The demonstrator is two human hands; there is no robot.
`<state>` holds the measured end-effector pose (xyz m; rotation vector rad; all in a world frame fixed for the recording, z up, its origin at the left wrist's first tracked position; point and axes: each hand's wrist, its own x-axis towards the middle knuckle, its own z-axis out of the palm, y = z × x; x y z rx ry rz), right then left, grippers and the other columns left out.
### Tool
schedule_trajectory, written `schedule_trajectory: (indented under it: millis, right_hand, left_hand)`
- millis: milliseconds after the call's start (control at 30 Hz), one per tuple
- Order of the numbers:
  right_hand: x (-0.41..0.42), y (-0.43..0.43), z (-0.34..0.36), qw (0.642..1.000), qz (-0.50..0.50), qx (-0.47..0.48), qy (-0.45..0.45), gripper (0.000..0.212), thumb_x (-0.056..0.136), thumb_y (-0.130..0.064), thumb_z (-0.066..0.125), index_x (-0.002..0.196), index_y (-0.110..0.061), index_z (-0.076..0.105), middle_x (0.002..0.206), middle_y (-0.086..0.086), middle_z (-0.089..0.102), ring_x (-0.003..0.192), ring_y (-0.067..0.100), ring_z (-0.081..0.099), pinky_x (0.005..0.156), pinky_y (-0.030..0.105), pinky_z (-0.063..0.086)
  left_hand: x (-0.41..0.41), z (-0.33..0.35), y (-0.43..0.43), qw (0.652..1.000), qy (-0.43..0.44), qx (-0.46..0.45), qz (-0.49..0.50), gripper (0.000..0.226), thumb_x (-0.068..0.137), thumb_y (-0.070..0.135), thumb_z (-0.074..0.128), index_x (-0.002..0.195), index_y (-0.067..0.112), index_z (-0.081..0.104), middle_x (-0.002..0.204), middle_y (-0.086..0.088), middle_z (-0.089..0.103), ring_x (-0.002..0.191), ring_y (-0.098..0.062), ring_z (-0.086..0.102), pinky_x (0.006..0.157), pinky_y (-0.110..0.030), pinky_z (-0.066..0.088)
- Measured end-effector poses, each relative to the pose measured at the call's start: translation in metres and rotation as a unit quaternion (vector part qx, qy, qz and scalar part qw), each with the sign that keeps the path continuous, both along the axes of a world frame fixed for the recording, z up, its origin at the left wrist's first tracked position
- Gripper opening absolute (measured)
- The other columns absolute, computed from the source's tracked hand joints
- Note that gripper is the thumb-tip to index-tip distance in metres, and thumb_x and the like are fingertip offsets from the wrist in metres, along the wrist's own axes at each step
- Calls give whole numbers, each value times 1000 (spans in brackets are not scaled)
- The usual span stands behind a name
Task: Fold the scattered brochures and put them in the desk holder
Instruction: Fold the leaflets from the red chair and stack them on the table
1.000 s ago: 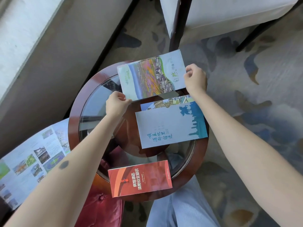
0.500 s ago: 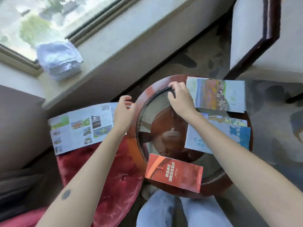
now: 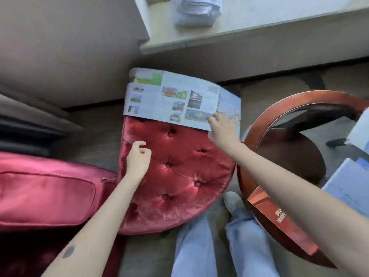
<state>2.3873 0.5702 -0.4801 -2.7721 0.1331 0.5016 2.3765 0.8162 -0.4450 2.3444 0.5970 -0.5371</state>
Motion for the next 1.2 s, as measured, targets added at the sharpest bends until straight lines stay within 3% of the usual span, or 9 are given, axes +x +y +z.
schedule_trajectory:
  millis: [200,300,467,567,767,867,1067,1133,1200]
  right_hand:
    - [13,25,-68,987,44,-135,76,68,86,-21,61,142,-10,24,152,23,16,137,37,24,101,56,32]
    - [26,27,-90,982,38,-156,95,72,87,-23,62,144,-10,21,151,28,14,137,41,24,103,58,30]
    - [46,22,-112,974,48,-192,106,62,85,-23,65,132,-4,31,124,29,47,116,42,48,98,49,35]
    - [48,22,-114,975,76,-203,51,34,86,-5,54,118,1,44,105,26,59,99,38,58,91,42,37]
    - [38,35,-89,985,93,-144,15,22,76,5,48,93,0,61,93,24,68,90,38,65,79,37,42]
    - [20,62,-71,992,94,-89,11,20,73,-3,50,89,-4,61,87,21,70,85,38,66,71,37,44]
    - [-42,101,-23,998,54,5,-25,23,38,-6,71,46,-16,51,37,3,51,32,24,52,37,18,33]
    - [-60,103,-20,995,67,64,-39,18,48,-3,71,53,-12,56,45,3,56,38,26,55,40,22,34]
    - [-75,97,-25,990,91,109,20,3,75,-10,61,76,-8,64,70,7,66,64,30,63,61,31,42]
  left_hand:
    - [-39,-41,49,998,47,-7,49,31,87,6,47,116,11,57,94,-15,65,94,-33,59,73,-27,37]
    - [-49,-58,55,995,70,-29,62,30,86,6,47,114,12,57,97,-20,66,94,-38,60,84,-36,45]
    - [-44,-81,59,993,84,-53,61,28,86,7,47,112,14,57,93,-13,66,94,-37,62,89,-43,49]
    - [-40,-87,55,991,90,-78,66,26,86,8,48,110,16,57,85,-3,62,95,-32,62,89,-45,50]
    - [-33,-83,29,984,101,-129,65,20,86,7,52,103,15,59,92,-8,66,96,-29,64,91,-44,50]
    - [-22,-73,5,962,111,-206,141,12,92,12,49,101,15,56,101,-11,63,83,-18,61,76,-33,51]
    - [-3,-67,-29,888,133,-334,288,37,96,31,47,127,10,49,116,-6,57,107,-19,55,93,-39,45]
    - [-2,-68,-32,883,112,-330,315,25,94,18,51,117,10,54,108,-9,61,94,-21,61,83,-37,50]
    - [-2,-68,-34,887,88,-311,330,24,91,7,52,115,5,57,96,-9,64,79,-18,63,72,-32,51]
